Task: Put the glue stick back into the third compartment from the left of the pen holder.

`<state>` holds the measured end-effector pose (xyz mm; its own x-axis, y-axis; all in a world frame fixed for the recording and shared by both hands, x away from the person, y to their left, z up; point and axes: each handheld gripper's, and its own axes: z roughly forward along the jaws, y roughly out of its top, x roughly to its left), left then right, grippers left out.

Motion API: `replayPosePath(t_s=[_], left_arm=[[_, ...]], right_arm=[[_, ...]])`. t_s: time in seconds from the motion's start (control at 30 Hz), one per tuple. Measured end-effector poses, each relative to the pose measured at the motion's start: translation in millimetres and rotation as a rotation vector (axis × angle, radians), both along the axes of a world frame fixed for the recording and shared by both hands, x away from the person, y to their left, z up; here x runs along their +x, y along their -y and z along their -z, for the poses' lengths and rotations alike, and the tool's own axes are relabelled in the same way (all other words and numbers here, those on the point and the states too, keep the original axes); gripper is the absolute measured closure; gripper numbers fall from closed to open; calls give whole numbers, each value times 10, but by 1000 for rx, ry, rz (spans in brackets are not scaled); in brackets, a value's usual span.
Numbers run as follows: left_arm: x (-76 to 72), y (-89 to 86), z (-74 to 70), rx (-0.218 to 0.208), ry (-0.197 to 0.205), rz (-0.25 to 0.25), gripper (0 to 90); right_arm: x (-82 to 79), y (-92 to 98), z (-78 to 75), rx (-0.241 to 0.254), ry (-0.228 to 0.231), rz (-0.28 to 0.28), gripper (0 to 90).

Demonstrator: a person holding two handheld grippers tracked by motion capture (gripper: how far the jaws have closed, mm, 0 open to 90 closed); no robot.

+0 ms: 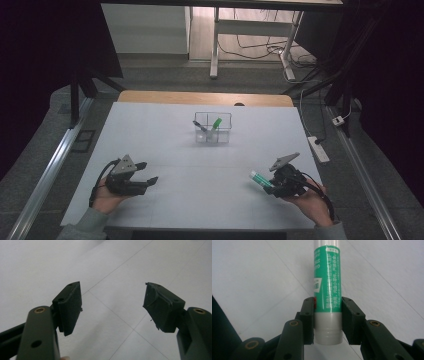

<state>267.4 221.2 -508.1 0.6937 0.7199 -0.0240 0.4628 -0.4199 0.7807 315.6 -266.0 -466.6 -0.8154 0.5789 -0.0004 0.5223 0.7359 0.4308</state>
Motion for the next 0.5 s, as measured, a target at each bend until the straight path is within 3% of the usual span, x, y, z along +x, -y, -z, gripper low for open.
replayPosePath(t_s=[0.5], left_arm=[[-1,103,-22,8,21,24,304]], right_arm=[[82,-459,-60,67,20,-64,651]])
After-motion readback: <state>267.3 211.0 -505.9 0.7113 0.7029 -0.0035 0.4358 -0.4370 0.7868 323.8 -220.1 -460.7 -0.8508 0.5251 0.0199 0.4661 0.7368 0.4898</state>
